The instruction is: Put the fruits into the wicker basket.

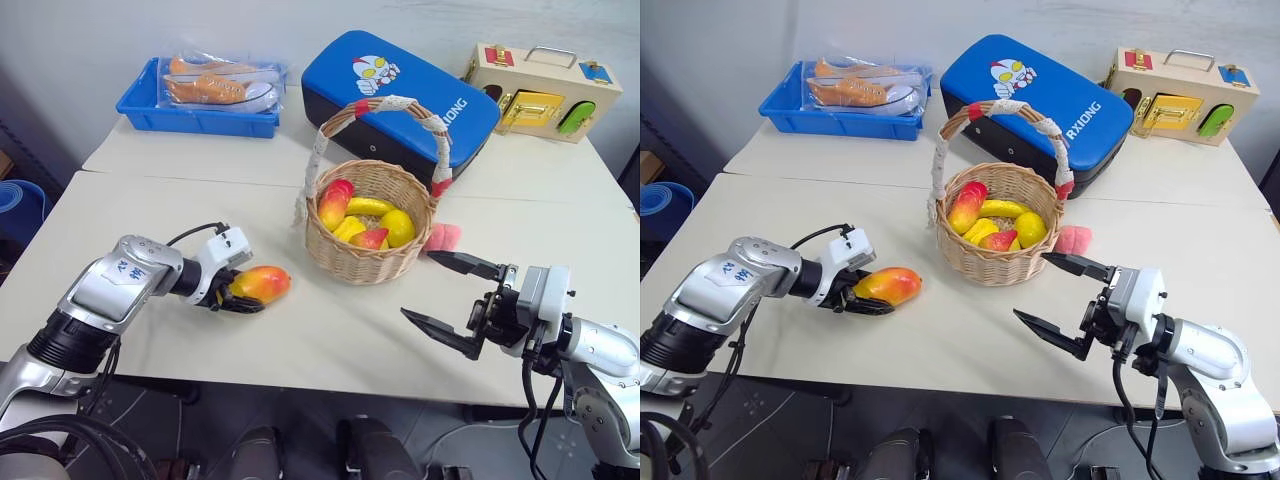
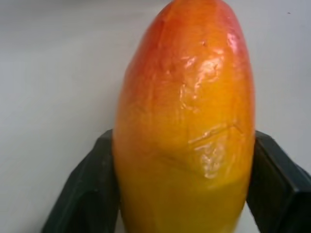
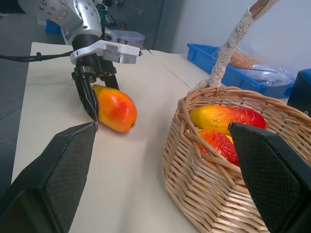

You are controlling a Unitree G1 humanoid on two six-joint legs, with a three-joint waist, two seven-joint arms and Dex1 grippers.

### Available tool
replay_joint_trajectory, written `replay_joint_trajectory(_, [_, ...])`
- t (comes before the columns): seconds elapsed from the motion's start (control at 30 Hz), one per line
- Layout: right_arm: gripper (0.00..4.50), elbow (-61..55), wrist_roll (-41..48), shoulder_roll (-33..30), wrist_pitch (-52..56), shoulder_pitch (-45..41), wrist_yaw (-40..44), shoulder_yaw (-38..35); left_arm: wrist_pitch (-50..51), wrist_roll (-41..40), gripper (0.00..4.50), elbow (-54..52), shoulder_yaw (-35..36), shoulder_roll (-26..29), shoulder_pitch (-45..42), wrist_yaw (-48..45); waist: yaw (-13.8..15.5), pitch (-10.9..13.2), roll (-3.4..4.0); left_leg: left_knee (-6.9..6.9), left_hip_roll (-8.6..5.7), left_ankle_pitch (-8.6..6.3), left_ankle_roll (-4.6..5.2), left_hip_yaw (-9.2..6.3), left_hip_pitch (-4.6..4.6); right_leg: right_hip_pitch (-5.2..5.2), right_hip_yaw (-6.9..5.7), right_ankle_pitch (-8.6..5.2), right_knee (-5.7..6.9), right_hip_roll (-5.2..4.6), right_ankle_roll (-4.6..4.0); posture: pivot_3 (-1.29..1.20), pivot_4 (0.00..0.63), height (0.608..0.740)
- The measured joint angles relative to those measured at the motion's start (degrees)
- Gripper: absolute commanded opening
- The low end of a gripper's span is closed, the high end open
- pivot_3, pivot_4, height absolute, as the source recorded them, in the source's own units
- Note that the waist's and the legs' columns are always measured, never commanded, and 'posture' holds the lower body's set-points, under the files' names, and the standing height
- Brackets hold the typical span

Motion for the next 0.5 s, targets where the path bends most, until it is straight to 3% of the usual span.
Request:
replay_joint_trajectory(0.13, [4.50, -1.44, 0.03, -0.01, 0.45, -0.01, -1.23, -0.06, -2.97, -4.91, 2.72, 0.30, 6.21, -3.00, -1.74, -4.07, 0.02, 0.00, -0.01, 0.04, 0.00, 0.00, 0.00, -0.01, -0.05, -0.01, -0.02, 0.00, -0.01, 0.00, 0.00, 0.00, 0.150, 0.740])
replay_joint_trajectory(0.23, [4.50, -1.73, -0.04, -0.01, 1.16, 1.04, -2.38, -1.34, -5.99, -5.78, 2.72, 0.93, 9.86, -5.01, -7.63, -4.51, 0.26, 0.00, 0.00, 0.05, -0.04, 0.00, 0.01, -0.02, -0.05, 0.01, -0.02, 0.00, -0.03, -0.01, 0.01, 0.00, 0.150, 0.740])
replay_joint_trajectory(0.33, [4.50, -2.22, -0.24, 0.03, 1.08, 3.33, -3.51, -3.95, -4.92, -5.64, 2.72, 3.23, 11.40, -13.23, -17.11, 0.85, 1.43, 0.00, 0.01, 0.17, -0.09, -0.05, 0.11, -0.05, -0.08, 0.10, 0.04, 0.02, -0.12, 0.02, 0.12, 0.00, 0.150, 0.740])
replay_joint_trajectory(0.5, [4.50, -2.35, -0.79, 1.32, -0.64, 6.06, -3.66, -5.01, -7.01, -0.89, 2.72, 11.11, 7.47, -24.74, -21.24, 8.18, 1.33, 0.00, 0.01, 0.16, -0.07, -0.04, 0.08, 0.09, -0.04, 0.05, 0.20, 0.04, -0.09, 0.12, 0.23, 0.00, 0.150, 0.740])
